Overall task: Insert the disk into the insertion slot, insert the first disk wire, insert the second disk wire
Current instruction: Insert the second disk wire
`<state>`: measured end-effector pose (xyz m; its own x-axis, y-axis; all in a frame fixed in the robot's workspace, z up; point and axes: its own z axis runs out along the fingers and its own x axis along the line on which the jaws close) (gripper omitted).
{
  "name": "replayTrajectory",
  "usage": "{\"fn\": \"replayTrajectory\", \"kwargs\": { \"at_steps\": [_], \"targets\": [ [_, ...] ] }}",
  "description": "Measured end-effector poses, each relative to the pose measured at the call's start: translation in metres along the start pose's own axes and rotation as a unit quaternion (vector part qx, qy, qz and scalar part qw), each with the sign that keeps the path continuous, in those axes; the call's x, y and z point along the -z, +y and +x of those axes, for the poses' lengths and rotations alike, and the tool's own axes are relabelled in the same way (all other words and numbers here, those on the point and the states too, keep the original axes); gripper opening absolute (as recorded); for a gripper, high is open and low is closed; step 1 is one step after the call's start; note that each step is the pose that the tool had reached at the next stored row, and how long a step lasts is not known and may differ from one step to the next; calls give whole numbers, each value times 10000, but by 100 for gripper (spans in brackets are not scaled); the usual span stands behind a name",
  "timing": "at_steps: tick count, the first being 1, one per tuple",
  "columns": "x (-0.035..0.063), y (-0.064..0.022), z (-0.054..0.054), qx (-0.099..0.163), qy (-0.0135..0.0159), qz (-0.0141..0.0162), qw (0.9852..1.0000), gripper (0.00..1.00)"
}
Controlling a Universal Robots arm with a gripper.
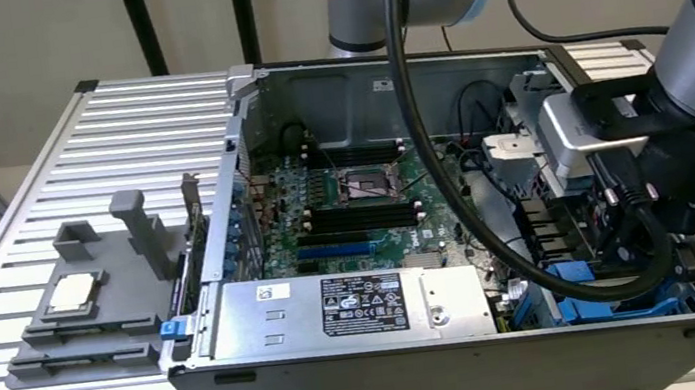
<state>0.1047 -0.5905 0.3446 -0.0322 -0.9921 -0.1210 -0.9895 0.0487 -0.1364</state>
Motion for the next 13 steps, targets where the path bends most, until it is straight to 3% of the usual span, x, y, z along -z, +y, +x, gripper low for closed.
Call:
{"fn": "replayTrajectory", "kwargs": {
  "at_steps": [13],
  "targets": [
    [-17,-5,4,2,17,1,10000,16]
  ]
}}
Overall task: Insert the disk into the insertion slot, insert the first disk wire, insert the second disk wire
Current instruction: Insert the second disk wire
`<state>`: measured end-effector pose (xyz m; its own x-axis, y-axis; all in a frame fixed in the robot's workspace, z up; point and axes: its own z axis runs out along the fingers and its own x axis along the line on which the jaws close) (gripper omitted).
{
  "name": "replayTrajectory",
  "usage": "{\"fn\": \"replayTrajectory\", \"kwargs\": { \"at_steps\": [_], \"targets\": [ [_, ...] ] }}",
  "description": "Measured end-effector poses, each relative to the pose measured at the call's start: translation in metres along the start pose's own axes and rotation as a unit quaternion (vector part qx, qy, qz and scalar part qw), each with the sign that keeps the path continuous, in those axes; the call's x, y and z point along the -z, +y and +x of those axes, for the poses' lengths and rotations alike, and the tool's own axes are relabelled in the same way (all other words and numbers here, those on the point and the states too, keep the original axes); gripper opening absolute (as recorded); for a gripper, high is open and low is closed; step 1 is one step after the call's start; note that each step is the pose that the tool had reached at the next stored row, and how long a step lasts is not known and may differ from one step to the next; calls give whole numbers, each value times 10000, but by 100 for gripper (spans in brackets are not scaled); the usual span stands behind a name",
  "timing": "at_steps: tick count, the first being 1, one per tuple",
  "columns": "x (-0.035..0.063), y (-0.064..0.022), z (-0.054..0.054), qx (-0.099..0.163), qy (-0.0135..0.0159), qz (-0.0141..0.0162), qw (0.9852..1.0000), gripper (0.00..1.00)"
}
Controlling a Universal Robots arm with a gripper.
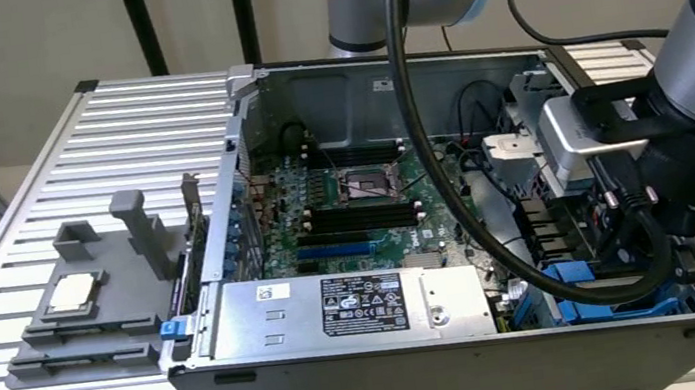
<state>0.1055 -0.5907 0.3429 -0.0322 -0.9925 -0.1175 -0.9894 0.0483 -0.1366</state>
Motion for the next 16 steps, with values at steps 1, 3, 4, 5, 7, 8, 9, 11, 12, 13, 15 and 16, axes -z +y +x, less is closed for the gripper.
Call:
{"fn": "replayTrajectory", "kwargs": {
  "at_steps": [1,3,4,5,7,8,9,11,12,13,15,16],
  "targets": [
    [-1,0,0,0,3,0,10000,16],
    [-2,0,1,1,10,0,10000,16],
    [-3,-1,1,2,12,0,10000,16],
    [-4,0,2,2,16,0,10000,16],
    [-8,0,2,3,22,0,10000,16],
    [-9,0,2,4,26,1,10000,16],
    [-11,0,2,4,29,1,10000,16],
    [-14,1,3,5,34,1,10000,16],
    [-15,1,3,5,37,1,10000,16],
    [-17,1,3,6,39,1,10000,16],
    [-22,2,4,6,41,1,10000,16],
    [-25,2,4,6,42,2,10000,16]
  ]
}}
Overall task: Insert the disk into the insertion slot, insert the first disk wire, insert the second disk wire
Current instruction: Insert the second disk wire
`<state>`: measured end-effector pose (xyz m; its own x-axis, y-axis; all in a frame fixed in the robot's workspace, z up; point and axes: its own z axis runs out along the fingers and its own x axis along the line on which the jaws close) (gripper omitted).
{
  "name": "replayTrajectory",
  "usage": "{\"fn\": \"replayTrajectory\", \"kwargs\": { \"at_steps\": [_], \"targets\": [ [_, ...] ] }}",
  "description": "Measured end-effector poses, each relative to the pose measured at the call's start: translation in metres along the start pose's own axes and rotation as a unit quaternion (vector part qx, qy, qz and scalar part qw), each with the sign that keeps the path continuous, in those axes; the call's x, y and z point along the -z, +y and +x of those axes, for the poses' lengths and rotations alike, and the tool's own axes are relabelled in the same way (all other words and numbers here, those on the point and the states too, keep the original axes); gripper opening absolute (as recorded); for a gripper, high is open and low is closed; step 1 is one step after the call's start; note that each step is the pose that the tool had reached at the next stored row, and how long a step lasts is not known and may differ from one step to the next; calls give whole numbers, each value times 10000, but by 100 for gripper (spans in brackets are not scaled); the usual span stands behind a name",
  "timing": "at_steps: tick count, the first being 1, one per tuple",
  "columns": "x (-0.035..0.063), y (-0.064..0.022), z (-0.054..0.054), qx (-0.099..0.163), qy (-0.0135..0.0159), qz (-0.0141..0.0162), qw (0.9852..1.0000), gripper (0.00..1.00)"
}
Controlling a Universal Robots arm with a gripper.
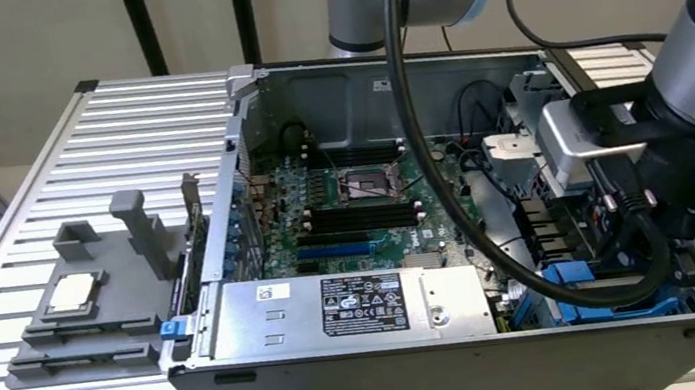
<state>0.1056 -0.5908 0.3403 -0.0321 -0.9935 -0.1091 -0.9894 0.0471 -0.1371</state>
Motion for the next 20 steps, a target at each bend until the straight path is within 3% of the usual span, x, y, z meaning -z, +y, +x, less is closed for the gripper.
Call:
{"fn": "replayTrajectory", "kwargs": {
  "at_steps": [15,17,18,20],
  "targets": [
    [-41,6,5,2,12,5,10000,16],
    [-41,6,5,2,10,5,10000,18],
    [-32,5,5,2,10,5,10000,24],
    [11,-1,3,2,12,4,10000,24]
  ]
}}
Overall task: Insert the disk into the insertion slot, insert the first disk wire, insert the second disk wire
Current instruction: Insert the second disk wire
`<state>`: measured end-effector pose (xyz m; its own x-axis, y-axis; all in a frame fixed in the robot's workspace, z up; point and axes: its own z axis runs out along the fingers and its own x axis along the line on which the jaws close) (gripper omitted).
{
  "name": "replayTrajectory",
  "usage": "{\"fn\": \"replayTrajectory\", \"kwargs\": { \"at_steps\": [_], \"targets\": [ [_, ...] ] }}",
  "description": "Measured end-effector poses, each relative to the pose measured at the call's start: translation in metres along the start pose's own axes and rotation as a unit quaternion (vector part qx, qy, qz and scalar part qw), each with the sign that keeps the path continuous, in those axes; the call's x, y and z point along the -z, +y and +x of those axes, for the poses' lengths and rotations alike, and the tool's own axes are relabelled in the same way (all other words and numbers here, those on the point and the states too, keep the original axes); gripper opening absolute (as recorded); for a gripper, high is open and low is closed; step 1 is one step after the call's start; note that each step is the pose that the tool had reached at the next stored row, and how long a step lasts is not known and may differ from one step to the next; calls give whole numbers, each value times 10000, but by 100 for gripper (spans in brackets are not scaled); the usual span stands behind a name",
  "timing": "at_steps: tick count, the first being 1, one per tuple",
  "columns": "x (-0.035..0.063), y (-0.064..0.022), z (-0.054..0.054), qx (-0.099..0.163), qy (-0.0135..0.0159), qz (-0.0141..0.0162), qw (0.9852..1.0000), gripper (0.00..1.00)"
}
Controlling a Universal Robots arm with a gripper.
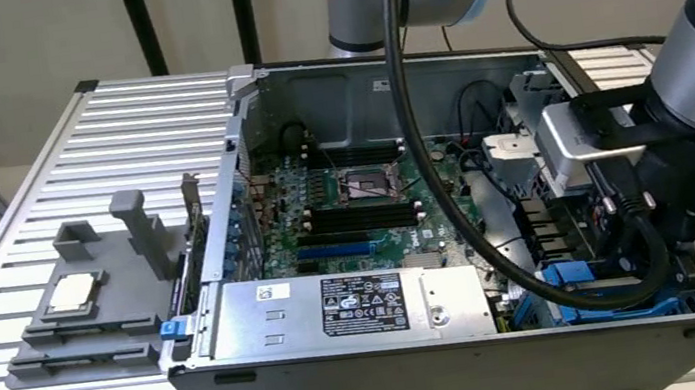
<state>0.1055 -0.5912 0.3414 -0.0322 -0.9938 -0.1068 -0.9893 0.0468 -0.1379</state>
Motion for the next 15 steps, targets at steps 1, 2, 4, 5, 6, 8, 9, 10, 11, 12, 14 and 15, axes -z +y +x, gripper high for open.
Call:
{"fn": "replayTrajectory", "kwargs": {
  "at_steps": [1,2,4,5,6,8,9,10,11,12,14,15],
  "targets": [
    [23,0,0,0,-1,0,10000,24],
    [47,9,-1,1,-1,0,10000,24],
    [88,56,-1,1,0,3,10000,24],
    [102,86,-1,1,0,8,10000,24],
    [111,116,-1,2,-2,19,10000,24],
    [116,144,1,5,-4,53,10000,24],
    [116,144,1,5,-5,53,10000,24],
    [116,144,1,6,-5,53,10000,24],
    [117,144,1,6,-4,53,10000,24],
    [117,144,0,6,-4,53,10000,24],
    [117,144,0,6,-4,53,10000,24],
    [117,144,0,5,-4,53,10000,24]
  ]
}}
